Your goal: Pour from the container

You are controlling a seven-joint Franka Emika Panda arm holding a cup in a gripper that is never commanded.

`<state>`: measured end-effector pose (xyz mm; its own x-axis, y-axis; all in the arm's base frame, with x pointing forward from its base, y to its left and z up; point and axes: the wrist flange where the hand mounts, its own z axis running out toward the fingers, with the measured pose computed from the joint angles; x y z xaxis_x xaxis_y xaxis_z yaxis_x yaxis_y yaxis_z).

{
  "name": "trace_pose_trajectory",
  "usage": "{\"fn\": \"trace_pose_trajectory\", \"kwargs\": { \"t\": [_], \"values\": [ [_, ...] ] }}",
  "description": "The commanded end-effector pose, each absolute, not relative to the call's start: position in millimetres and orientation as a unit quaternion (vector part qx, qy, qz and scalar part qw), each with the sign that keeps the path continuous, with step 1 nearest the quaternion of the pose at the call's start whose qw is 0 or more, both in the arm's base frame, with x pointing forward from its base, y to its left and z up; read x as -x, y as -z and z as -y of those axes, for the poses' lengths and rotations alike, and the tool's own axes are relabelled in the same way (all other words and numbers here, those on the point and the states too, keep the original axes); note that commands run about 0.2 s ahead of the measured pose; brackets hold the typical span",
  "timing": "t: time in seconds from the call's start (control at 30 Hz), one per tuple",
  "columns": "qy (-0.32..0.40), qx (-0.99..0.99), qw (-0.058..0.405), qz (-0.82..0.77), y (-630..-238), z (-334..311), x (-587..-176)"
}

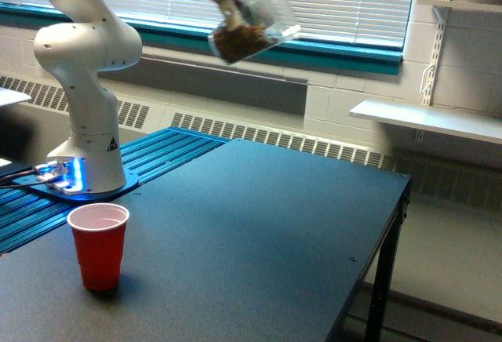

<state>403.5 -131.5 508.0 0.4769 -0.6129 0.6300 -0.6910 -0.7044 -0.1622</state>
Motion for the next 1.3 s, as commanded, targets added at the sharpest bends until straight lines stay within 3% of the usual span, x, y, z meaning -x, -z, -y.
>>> {"fn": "trace_pose_trajectory", "kwargs": {
  "t": [0.03, 0.77, 1.3],
  "values": [
    [-0.335, -0.845, 0.069, 0.412, -491.4, 154.4, -371.4],
    [-0.271, -0.838, 0.104, 0.462, -429.7, 188.9, -283.6],
    [-0.220, -0.827, 0.139, 0.497, -397.9, 197.7, -252.1]
  ]
}}
